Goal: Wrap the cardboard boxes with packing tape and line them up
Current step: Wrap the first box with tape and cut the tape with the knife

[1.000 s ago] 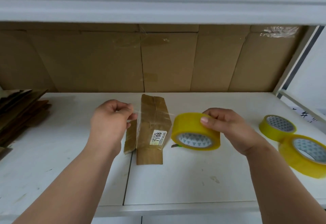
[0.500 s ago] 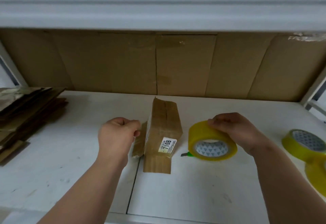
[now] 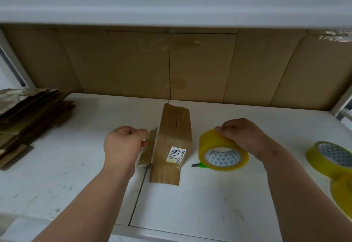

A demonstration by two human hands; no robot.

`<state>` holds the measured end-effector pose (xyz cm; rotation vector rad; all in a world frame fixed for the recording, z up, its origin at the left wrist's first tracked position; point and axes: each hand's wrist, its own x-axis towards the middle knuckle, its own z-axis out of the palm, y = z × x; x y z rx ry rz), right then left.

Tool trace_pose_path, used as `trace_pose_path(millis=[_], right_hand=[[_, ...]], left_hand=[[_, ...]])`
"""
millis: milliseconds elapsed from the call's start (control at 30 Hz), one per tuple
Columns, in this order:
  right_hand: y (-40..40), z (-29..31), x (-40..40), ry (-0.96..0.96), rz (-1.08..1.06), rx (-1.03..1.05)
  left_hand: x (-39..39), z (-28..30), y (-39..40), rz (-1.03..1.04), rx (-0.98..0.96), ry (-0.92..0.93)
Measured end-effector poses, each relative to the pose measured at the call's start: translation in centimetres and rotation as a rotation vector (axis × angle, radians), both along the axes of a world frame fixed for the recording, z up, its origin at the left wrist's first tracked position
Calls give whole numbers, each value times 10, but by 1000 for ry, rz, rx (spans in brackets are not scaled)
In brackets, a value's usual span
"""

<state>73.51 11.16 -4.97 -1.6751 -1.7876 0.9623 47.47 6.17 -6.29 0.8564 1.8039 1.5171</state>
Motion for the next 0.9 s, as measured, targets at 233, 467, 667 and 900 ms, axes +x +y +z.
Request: trace_pose_path(millis=[233,467,667,900], right_hand=[[0,-7,-21,-198,69,-9],[-2,-11,-51,-340,149,29],[-1,-13,-55,-354,122,24],[-7,-16,-55,-316,108,12]], left_hand=[[-15,-17,1,-24,-142,33],[-22,-28,-1,-168,-269,65],[-20,-31,4,-191,-243,269],[-20,-31,-4,-364,-147,277]])
